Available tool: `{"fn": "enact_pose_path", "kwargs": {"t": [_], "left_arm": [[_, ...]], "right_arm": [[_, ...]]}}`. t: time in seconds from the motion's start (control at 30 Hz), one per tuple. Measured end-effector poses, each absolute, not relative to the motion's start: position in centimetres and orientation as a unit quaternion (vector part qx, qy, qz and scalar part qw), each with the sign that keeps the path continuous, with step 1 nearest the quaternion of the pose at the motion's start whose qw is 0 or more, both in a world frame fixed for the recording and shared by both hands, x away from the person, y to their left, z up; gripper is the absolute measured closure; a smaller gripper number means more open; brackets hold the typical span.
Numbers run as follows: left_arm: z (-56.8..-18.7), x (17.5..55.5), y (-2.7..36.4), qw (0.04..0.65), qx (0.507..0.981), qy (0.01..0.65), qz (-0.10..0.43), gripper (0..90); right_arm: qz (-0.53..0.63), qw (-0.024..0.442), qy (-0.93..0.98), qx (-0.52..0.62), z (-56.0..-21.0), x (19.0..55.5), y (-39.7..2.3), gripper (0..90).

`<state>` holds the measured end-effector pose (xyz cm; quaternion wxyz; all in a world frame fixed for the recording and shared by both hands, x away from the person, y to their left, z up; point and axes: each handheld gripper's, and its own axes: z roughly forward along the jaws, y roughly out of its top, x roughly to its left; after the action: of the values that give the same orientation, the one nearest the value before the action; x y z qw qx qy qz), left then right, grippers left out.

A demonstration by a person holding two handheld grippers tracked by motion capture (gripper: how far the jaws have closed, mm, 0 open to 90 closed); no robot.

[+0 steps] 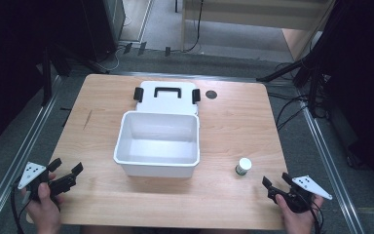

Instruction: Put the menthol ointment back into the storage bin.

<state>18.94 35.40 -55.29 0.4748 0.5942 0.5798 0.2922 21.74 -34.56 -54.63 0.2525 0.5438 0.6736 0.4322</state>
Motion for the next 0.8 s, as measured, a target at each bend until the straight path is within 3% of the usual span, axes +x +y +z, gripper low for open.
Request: {"fn": "enact_pose_path", "kwargs": {"t": [0.4,0.8], "left_arm": [[-55.3,18.8,35.4,0.479,0.594,0.574,0.295,14.8],[-55.3,18.8,35.3,0.477,0.597,0.574,0.295,14.8]], "right_arm": [[0.329,0.228,0.746,0.532,-52.8,22.7,-32.0,22.9],[0.205,0.167,0.824,0.502,-48.9,25.1,-29.2,19.4]]}}
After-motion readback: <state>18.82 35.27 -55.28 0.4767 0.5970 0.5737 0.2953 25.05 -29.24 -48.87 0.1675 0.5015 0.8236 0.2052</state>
